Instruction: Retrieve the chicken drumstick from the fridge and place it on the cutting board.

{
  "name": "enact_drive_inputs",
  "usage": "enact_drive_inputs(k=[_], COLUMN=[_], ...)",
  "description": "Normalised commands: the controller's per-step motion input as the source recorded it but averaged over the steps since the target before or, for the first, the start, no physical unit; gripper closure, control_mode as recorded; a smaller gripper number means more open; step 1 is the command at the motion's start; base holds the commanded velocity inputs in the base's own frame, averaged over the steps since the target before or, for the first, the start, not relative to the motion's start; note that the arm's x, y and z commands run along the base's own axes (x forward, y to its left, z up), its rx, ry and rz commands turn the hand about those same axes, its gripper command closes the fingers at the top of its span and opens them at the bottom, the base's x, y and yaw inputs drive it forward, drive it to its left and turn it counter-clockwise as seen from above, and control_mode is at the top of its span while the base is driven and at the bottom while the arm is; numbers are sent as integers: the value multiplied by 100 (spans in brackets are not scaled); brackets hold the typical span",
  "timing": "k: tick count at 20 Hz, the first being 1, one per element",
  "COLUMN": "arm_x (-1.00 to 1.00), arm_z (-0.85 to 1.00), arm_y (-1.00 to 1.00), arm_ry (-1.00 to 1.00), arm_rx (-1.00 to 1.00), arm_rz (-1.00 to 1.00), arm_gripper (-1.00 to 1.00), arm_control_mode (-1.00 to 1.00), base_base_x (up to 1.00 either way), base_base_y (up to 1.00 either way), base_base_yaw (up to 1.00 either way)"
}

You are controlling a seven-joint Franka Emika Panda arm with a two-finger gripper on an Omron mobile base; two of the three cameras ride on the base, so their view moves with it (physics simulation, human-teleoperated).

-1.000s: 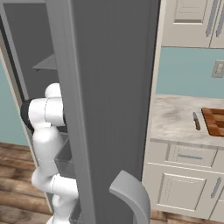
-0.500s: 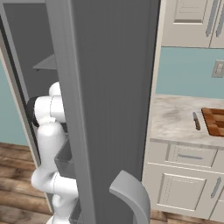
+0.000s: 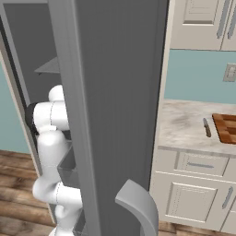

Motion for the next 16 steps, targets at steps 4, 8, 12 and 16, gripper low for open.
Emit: enact_drive_inputs(k=[4, 8, 12, 16], arm_x=[15, 22, 38, 36], arm_z=[-3, -14, -17, -19], arm_y=[0, 0, 0, 0], arm_ry=[-2, 0, 0, 0], arm_rx=[0, 0, -1, 0], arm_rz=[0, 0, 0, 0], arm_gripper=[-100, -100, -100, -100], arm_control_mode=[-100, -100, -100, -100], base_base_x=[0, 0, 0, 0], base_base_y=[0, 0, 0, 0], base_base_yaw=[0, 0, 0, 0])
